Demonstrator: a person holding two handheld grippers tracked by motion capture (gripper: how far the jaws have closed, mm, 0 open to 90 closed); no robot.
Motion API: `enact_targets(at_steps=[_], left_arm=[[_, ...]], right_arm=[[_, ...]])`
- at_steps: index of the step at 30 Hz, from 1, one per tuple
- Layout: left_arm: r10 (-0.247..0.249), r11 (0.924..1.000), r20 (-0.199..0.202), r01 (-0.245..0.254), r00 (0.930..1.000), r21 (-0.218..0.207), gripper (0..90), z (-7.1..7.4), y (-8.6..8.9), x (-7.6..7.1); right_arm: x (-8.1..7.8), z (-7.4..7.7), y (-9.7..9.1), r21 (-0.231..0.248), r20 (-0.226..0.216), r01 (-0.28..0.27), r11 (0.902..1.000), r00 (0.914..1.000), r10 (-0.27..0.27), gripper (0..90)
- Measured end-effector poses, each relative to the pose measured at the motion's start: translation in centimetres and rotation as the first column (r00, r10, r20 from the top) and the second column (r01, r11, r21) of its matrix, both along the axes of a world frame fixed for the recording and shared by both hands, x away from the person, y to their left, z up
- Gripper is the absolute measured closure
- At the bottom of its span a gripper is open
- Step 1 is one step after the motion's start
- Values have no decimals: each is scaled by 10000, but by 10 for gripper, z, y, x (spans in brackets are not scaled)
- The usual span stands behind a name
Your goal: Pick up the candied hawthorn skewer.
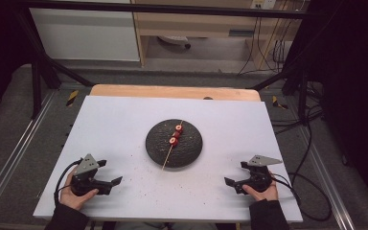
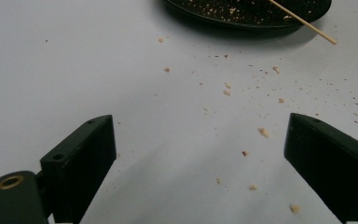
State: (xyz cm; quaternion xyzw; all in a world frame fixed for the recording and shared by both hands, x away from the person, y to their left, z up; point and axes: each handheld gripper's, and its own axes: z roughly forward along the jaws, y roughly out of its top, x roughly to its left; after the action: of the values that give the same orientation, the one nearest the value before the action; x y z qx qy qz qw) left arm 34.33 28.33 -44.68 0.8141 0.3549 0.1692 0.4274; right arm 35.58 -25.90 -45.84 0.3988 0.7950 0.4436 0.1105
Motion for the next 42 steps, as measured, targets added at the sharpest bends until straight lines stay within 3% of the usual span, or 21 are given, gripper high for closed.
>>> enact_targets(at_steps=[14,31,42], left_arm=[[-163,9997,-46,164,9999,170,87,3,-16,1],[-163,9997,-99,165,9998,178,90,19,-40,8],[-165,9990,-77,168,9998,422,94,34,-74,17]], right_arm=[[0,1,0,8,49,34,10000,10000,-35,6],[1,1,1,-32,31,40,10000,10000,-39,6],[0,1,1,-59,22,30,10000,10000,-30,6]])
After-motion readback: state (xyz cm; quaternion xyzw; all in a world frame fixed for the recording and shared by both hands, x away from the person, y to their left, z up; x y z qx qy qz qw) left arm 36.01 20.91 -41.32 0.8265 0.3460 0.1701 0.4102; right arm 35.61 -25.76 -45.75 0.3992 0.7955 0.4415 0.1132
